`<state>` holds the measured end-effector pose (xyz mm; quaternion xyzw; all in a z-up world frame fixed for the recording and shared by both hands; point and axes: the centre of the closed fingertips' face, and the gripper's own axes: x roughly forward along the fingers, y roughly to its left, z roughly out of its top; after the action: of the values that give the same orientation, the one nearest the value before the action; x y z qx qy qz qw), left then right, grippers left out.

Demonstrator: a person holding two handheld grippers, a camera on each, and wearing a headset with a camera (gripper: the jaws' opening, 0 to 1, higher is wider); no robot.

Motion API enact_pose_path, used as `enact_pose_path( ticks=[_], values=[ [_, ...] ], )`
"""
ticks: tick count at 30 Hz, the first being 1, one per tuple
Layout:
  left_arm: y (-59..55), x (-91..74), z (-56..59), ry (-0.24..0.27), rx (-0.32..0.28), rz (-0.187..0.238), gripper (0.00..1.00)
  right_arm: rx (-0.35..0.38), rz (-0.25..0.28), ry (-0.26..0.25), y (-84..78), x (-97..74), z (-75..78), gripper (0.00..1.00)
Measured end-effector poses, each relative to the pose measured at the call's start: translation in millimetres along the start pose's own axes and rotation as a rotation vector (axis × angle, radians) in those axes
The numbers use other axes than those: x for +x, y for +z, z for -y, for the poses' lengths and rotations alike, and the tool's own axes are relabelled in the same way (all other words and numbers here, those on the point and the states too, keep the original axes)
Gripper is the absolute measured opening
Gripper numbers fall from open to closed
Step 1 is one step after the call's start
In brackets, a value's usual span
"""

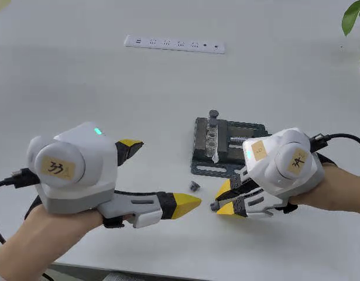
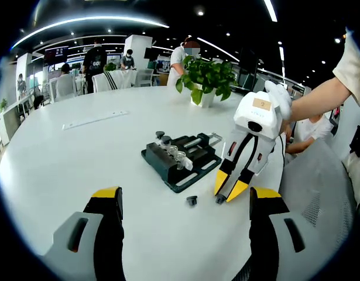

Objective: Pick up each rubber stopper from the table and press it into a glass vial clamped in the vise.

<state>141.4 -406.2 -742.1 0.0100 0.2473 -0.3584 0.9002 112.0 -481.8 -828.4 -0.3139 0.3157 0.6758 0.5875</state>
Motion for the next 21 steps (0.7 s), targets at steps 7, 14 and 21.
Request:
enact_pose_path(
  ticks=[7,14,21],
  values=[
    [-0.9,1.9,2.8,-0.009,0.011,-0.004,0.88,-0.008,-0.007,0.005,1.0,-3.4,0.4,0.08],
    [-2.0,9.2,12.9,-0.04,0.052,-0.024,0.83,-0.034,-0.038,-0.015,8.2,-22.1,8.5,0.07],
    [5.9,19.6,26.8,-0.087,0.105,-0.029,0.76,-0.056,-0.067,-0.038,21.7,-50.6,19.2,0.07]
  ],
)
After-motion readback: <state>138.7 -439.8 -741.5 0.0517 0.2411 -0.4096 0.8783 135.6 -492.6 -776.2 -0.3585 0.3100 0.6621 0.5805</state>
